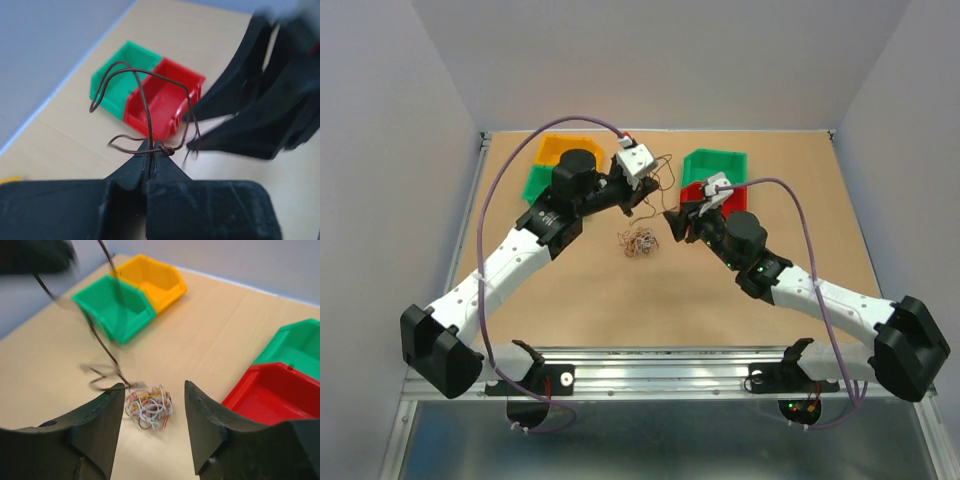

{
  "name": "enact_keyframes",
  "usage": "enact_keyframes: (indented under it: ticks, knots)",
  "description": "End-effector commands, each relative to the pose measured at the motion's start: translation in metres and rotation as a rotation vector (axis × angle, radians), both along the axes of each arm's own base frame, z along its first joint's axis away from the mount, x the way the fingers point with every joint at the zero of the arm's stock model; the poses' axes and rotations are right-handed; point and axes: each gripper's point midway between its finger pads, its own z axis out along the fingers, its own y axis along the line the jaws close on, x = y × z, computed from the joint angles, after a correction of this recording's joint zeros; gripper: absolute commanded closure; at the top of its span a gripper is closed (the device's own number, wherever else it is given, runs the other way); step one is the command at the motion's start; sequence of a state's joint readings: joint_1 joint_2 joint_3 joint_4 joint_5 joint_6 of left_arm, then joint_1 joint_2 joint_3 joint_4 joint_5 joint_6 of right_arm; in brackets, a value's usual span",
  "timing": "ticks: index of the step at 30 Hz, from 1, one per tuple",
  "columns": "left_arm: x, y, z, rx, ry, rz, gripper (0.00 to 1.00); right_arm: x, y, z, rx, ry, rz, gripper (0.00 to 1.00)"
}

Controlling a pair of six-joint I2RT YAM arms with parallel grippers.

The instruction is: Untangle the cables

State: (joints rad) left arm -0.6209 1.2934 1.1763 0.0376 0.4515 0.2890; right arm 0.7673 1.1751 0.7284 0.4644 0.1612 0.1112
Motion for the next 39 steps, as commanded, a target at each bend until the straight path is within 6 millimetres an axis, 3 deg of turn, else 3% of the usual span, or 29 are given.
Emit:
enact_keyframes:
  ticks: [1, 2, 5, 8, 11, 14, 17, 21, 26, 30, 32, 35, 39]
  knots:
    - [-0.010, 0.008, 0.053, -0.072, 0.014, 0.040, 1.00, -0.005, 0.028, 0.008, -0.003, -0.068, 0.137, 0.36]
    - [-0.009, 0.010, 0.055, -0.067, 0.022, 0.053, 1.00, -0.007, 0.031, 0.005, -0.011, -0.069, 0.157, 0.31]
    - [-0.003, 0.016, 0.079, -0.080, -0.016, 0.104, 1.00, -0.020, 0.040, -0.001, -0.032, -0.088, 0.256, 0.29]
    - [0.002, 0.023, 0.114, -0.105, -0.077, 0.146, 1.00, -0.033, 0.055, -0.010, -0.063, -0.099, 0.378, 0.19]
    - [0.003, 0.027, 0.139, -0.119, -0.103, 0.167, 1.00, -0.030, 0.063, -0.013, -0.080, -0.137, 0.403, 0.18]
    - [0.010, 0.036, 0.153, -0.130, -0.125, 0.232, 1.00, -0.020, 0.071, -0.026, -0.100, -0.117, 0.402, 0.18]
    - [0.028, 0.053, 0.160, -0.127, -0.164, 0.339, 1.00, -0.013, 0.071, -0.025, -0.092, -0.120, 0.374, 0.18]
    - [0.052, 0.067, 0.150, -0.115, -0.155, 0.376, 1.00, -0.004, 0.059, -0.022, -0.061, -0.134, 0.300, 0.19]
    - [0.102, 0.108, 0.124, -0.102, -0.113, 0.447, 1.00, 0.008, 0.043, -0.022, -0.025, -0.110, 0.224, 0.19]
    - [0.128, 0.139, 0.094, -0.051, -0.090, 0.512, 1.00, 0.014, 0.036, -0.022, -0.014, -0.103, 0.186, 0.19]
    - [0.141, 0.157, 0.069, -0.013, -0.049, 0.552, 1.00, 0.020, 0.030, -0.024, -0.004, -0.088, 0.149, 0.19]
    - [0.154, 0.178, 0.038, 0.028, -0.003, 0.580, 1.00, 0.033, 0.018, -0.026, 0.024, -0.056, 0.082, 0.20]
    - [0.168, 0.222, 0.005, 0.074, 0.050, 0.657, 1.00, 0.043, 0.009, -0.030, 0.042, -0.031, 0.050, 0.20]
